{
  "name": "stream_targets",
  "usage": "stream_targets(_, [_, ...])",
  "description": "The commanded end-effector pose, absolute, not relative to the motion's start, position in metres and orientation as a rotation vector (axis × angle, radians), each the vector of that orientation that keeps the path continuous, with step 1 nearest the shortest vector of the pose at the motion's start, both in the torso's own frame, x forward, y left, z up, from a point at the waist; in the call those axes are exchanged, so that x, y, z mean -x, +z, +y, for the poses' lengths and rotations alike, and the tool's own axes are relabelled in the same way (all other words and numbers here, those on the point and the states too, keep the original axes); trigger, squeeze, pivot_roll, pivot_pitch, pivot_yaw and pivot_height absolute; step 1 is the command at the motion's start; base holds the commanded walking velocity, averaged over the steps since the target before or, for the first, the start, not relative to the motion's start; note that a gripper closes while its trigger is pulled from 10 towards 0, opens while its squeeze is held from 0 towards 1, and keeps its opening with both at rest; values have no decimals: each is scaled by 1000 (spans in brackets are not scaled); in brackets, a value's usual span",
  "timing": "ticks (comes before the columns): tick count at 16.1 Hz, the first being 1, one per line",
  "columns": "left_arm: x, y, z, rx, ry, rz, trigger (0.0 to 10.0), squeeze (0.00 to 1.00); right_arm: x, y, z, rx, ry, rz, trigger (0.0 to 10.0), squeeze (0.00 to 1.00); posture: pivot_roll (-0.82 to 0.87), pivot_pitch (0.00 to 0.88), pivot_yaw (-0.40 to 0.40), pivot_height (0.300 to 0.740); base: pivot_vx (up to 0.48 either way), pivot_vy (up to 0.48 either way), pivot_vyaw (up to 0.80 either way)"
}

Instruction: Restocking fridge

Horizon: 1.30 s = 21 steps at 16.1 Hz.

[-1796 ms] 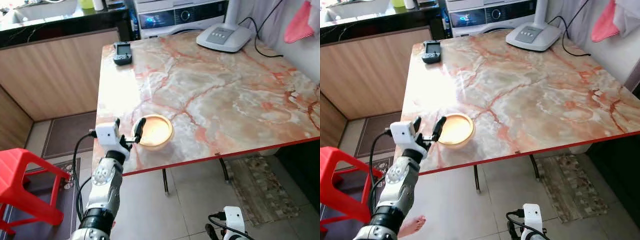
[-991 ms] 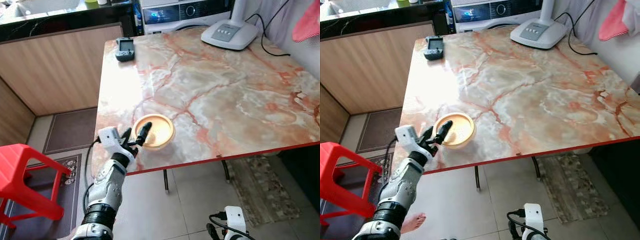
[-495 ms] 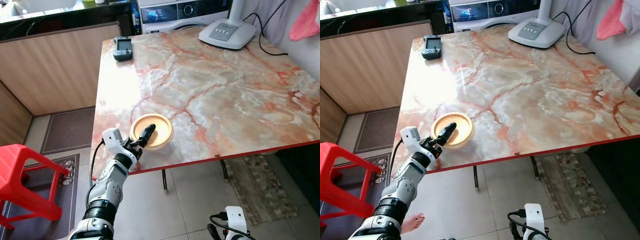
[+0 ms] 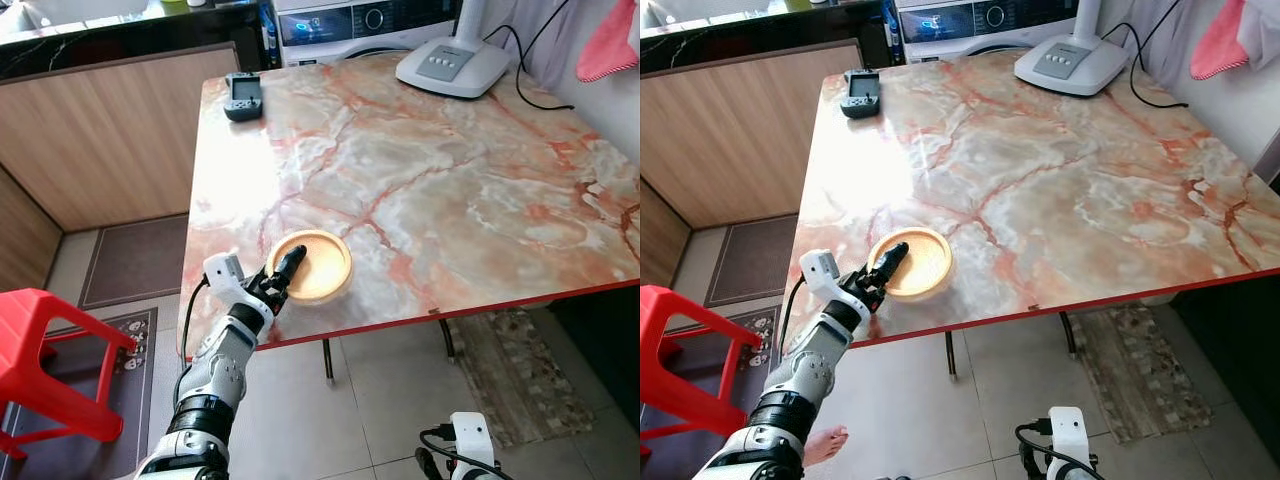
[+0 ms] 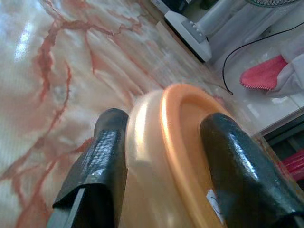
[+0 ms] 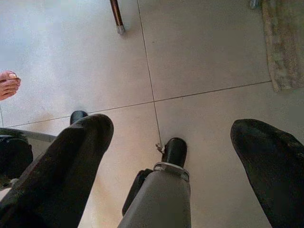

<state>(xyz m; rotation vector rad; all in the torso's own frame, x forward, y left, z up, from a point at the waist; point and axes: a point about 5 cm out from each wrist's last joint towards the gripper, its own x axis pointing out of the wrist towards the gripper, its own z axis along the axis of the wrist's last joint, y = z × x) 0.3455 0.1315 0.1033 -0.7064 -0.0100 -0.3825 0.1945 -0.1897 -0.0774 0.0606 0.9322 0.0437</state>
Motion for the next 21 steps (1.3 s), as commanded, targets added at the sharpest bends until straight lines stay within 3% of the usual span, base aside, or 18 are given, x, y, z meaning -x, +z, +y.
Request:
stream_targets(1, [-344,100,136,709,-359,-2,0,0,-189,-80,-188,-56,51,952,10000,0,76,124,38,729,0,0,0])
stream_targets(13, [-342,114,144,756,-328,-78,0,0,-183,-83,-187,-59,58,966,10000,0,70,61,32,729,0,0,0])
stream_targets(14, [-341,122,141,720,-349,-102,8039,0,-182,-84,-188,-68,45,968,10000,0,67,51,29,729,0,0,0])
stream_targets(15, [-341,127,140,699,-347,-127,10000,0,-181,-84,-189,-85,23,965,10000,0,65,38,32,729,0,0,0])
stream_targets(21, [-347,168,148,651,-271,-266,10000,0,-186,-82,-188,-128,-22,936,10000,0,76,75,51,729,0,0,0])
